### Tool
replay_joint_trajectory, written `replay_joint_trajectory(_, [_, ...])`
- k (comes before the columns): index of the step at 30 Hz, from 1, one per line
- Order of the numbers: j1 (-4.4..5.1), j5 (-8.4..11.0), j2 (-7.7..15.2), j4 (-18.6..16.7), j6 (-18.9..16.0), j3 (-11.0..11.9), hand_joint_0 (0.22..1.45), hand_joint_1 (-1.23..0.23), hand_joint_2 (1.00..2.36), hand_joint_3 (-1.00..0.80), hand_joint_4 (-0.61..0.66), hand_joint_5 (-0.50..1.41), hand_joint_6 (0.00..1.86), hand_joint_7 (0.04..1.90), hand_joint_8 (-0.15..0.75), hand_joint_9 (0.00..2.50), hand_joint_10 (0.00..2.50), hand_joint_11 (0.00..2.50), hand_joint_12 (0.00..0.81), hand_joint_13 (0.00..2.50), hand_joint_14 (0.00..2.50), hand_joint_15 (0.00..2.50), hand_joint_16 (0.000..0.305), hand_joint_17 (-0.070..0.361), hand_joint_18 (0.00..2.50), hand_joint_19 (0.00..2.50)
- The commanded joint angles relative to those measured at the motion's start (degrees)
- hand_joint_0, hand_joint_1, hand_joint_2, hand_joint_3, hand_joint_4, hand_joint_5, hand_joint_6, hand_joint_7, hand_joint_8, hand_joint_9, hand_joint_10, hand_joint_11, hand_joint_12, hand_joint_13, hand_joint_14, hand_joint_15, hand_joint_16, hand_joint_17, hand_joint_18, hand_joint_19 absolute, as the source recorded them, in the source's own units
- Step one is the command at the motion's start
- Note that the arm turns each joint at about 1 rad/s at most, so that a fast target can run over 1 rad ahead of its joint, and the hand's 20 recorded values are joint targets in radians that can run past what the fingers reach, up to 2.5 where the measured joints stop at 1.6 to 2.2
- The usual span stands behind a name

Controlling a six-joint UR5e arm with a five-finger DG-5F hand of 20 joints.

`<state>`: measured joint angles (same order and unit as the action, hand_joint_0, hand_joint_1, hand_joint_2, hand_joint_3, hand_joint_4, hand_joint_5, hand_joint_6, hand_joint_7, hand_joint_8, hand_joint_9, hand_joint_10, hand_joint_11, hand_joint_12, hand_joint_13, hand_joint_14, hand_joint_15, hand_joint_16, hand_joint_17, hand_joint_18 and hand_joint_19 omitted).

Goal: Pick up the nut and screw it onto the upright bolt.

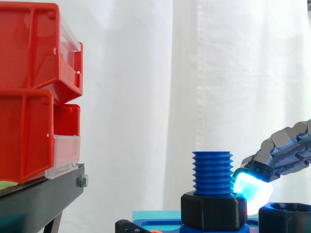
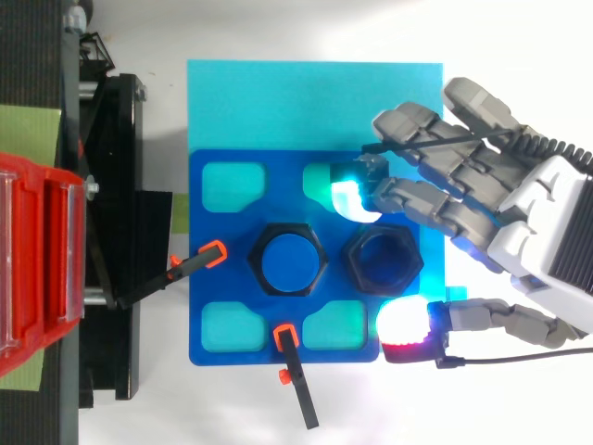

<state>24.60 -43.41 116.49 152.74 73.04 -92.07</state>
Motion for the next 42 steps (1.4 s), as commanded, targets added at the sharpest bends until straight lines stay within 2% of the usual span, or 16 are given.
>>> replay_joint_trajectory(1, [-0.08, -0.01, -0.04, 0.1, 0.0, -0.04, 0.38, -0.59, 1.0, -0.5, 0.23, -0.25, 0.5, 0.69, 0.278, 0.07, 0.0, 0.0, 0.397, 0.09, 0.0, 0.0, 0.058, 0.131, 0.0, 0.0])
replay_joint_trajectory(11, [-0.08, 0.08, 0.05, 0.46, -0.09, -0.04, 0.41, -0.67, 1.0, -0.5, 0.23, -0.24, 0.5, 0.73, 0.287, 0.14, 0.0, 0.0, 0.386, 0.16, 0.0, 0.0, 0.055, 0.124, 0.02, 0.0])
replay_joint_trajectory(24, [-0.25, -0.36, -0.04, 0.98, 0.0, -0.04, 0.39, -0.66, 1.0, -0.5, 0.19, -0.28, 0.5, 0.66, 0.278, 0.08, 0.0, 0.0, 0.399, 0.14, 0.0, 0.0, 0.058, 0.13, 0.02, 0.0])
replay_joint_trajectory(30, [-0.16, -0.36, -0.04, 1.16, 0.0, 0.05, 0.39, -0.61, 1.0, -0.5, 0.16, -0.3, 0.5, 0.66, 0.252, 0.0, 0.0, 0.0, 0.394, 0.04, 0.0, 0.0, 0.058, 0.131, 0.0, 0.0])
replay_joint_trajectory(34, [-0.34, -0.36, -0.04, 1.16, 0.0, 0.66, 0.39, -0.61, 1.0, -0.5, 0.16, -0.3, 0.5, 0.66, 0.251, 0.0, 0.0, 0.0, 0.393, 0.04, 0.0, 0.0, 0.059, 0.132, 0.0, 0.0])
replay_joint_trajectory(36, [-0.43, -0.36, -0.04, 1.51, 0.0, 1.02, 0.39, -0.61, 1.0, -0.5, 0.16, -0.3, 0.5, 0.67, 0.252, 0.0, 0.0, 0.0, 0.394, 0.04, 0.0, 0.0, 0.058, 0.131, 0.0, 0.0])
replay_joint_trajectory(40, [-0.6, -0.36, -0.04, 5.64, -0.09, 2.07, 0.39, -0.63, 1.0, -0.5, 0.18, -0.29, 0.5, 0.66, 0.263, 0.0, 0.0, 0.0, 0.395, 0.08, 0.0, 0.0, 0.059, 0.132, 0.0, 0.0])
replay_joint_trajectory(42, [-0.6, -0.36, -0.04, 5.99, -0.09, 2.07, 0.39, -0.64, 1.0, -0.5, 0.18, -0.29, 0.5, 0.66, 0.263, 0.0, 0.0, 0.0, 0.395, 0.08, 0.0, 0.0, 0.058, 0.131, 0.0, 0.0])
